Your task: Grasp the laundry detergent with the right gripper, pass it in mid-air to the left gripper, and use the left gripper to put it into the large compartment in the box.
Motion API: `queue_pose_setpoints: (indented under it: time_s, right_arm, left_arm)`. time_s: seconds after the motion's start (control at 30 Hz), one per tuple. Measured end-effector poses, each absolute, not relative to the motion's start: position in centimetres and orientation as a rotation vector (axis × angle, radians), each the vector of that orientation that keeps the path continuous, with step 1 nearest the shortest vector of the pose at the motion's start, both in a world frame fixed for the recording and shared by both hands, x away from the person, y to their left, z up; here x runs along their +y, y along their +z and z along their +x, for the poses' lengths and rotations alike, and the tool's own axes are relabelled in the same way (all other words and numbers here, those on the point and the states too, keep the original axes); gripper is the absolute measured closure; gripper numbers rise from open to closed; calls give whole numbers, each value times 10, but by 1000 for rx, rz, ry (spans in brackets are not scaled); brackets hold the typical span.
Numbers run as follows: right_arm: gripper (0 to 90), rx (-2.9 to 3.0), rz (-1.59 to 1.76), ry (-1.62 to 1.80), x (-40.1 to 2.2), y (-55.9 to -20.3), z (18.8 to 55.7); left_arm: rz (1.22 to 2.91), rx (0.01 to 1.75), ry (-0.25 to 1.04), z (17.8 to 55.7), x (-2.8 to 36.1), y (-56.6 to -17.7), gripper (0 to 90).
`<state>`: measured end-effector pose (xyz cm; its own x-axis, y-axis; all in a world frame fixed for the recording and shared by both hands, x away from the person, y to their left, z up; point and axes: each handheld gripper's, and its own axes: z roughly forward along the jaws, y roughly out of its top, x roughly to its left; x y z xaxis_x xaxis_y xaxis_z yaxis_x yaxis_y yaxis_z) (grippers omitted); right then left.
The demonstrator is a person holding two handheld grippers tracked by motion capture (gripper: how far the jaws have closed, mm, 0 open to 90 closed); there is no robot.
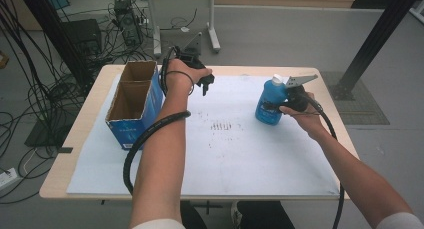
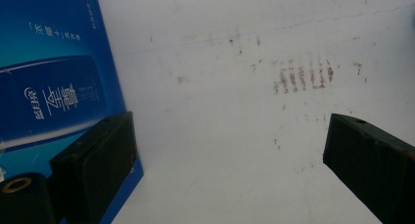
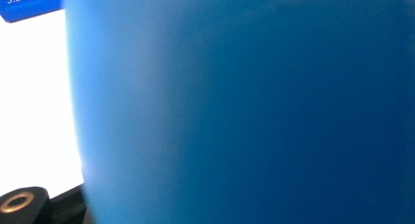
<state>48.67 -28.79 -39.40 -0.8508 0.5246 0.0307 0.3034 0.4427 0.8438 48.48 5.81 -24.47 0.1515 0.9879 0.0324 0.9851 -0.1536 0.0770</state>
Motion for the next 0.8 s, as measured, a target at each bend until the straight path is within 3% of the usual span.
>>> queue_pose_setpoints:
  time_s: [0.8]
  right_arm:
    - [452, 2460, 720, 1363, -288, -394, 487]
  left_arm:
    - [2363, 2013, 128, 485, 58, -240, 63]
